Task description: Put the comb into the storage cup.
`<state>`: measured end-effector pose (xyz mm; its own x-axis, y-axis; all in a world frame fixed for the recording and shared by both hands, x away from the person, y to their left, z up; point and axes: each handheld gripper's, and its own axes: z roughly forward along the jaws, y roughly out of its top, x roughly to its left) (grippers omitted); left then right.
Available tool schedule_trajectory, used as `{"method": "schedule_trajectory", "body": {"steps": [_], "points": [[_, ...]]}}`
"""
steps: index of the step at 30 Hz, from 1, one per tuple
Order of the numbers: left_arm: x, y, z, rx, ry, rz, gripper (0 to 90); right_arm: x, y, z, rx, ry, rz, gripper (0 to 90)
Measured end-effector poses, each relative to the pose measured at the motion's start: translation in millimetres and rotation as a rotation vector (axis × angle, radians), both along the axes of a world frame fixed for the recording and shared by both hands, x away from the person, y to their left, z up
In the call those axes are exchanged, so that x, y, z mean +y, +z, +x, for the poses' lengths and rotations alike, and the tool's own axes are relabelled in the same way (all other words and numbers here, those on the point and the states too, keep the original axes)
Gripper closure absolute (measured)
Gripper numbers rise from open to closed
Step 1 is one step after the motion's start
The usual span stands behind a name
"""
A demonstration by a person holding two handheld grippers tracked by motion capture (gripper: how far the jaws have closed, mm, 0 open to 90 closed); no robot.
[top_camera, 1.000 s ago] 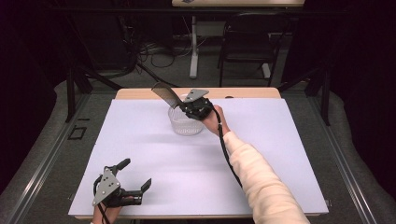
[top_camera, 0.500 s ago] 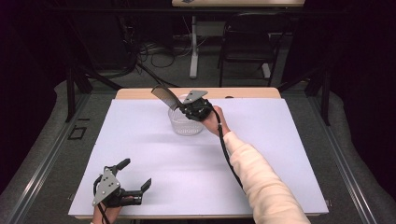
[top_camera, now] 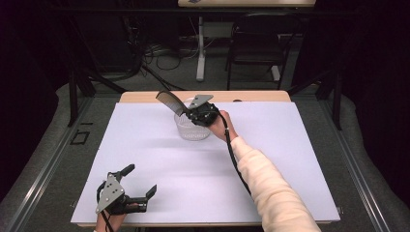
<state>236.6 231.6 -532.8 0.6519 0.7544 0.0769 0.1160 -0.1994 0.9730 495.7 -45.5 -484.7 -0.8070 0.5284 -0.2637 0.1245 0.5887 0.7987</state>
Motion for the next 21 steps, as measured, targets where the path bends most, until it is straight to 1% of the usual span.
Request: {"method": "schedule_trajectory", "body": {"steps": [1, 13, 21], "points": [[0.1, 0.0, 0.0, -0.001, -0.001, 0.000, 1.3, 0.3, -0.3, -0.2, 0.005, 0.000, -0.007, 72.1], [0.2, 0.1, -0.1, -0.001, 0.000, 0.002, 1.3, 2.0, -2.6, 0.2, 0.009, 0.007, -0.016, 72.0], [0.0, 0.1, -0.2, -0.001, 0.001, 0.003, 1.3, 2.8, -2.8, -1.8, 0.026, 0.006, -0.025, 71.8]]}}
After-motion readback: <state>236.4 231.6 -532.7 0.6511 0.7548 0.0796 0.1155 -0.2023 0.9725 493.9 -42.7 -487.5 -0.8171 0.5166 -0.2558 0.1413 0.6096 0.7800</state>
